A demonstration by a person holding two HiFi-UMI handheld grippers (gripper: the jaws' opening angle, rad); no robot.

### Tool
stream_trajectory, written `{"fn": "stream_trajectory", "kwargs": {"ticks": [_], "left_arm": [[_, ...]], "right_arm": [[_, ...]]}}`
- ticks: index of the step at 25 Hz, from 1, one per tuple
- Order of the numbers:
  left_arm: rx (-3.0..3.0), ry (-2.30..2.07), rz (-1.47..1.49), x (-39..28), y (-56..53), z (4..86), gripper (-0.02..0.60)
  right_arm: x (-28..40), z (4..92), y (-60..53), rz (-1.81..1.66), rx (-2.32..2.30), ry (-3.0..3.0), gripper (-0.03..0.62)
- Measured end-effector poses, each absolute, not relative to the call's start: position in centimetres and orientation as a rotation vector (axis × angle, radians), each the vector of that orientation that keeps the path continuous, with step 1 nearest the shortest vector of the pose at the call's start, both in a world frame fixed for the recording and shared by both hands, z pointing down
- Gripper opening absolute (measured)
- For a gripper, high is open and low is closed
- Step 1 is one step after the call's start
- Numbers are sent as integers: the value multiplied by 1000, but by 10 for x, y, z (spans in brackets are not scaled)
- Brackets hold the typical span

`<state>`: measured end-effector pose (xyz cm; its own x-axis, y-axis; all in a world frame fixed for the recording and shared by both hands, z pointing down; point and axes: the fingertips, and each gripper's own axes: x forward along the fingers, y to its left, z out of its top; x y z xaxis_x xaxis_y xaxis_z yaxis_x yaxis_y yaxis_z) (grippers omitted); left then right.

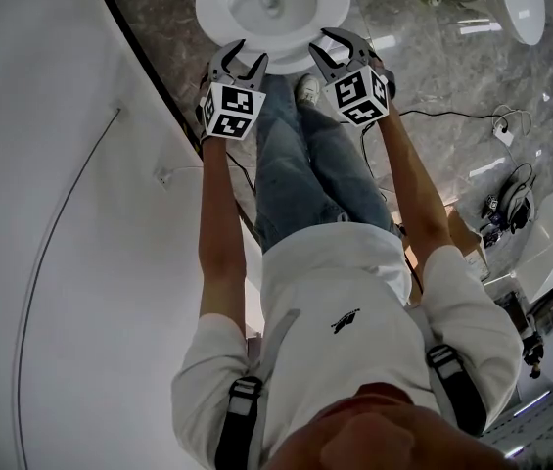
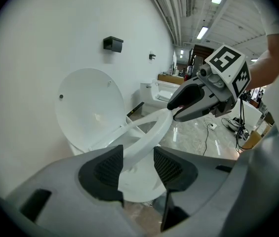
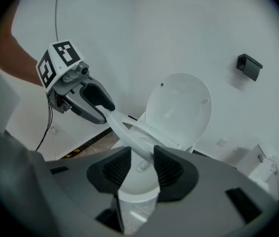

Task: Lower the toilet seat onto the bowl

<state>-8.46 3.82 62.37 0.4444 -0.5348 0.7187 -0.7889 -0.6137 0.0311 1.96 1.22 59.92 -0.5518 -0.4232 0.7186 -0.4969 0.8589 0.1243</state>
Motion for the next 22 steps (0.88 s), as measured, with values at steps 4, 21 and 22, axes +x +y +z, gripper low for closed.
{"fn": "stream_trajectory", "kwargs": {"ticks": [4,21,22], "left_arm": [[2332,-1113,968,-81,46,630,184],[2238,-1026,897,-71,81,667,209],[2232,-1022,897,-71,83,670,209]], "right_arm": [[22,606,20,130,649,-2223,143],[31,645,53,265,620,-2197,141],[31,648,56,271,617,-2194,141]]}}
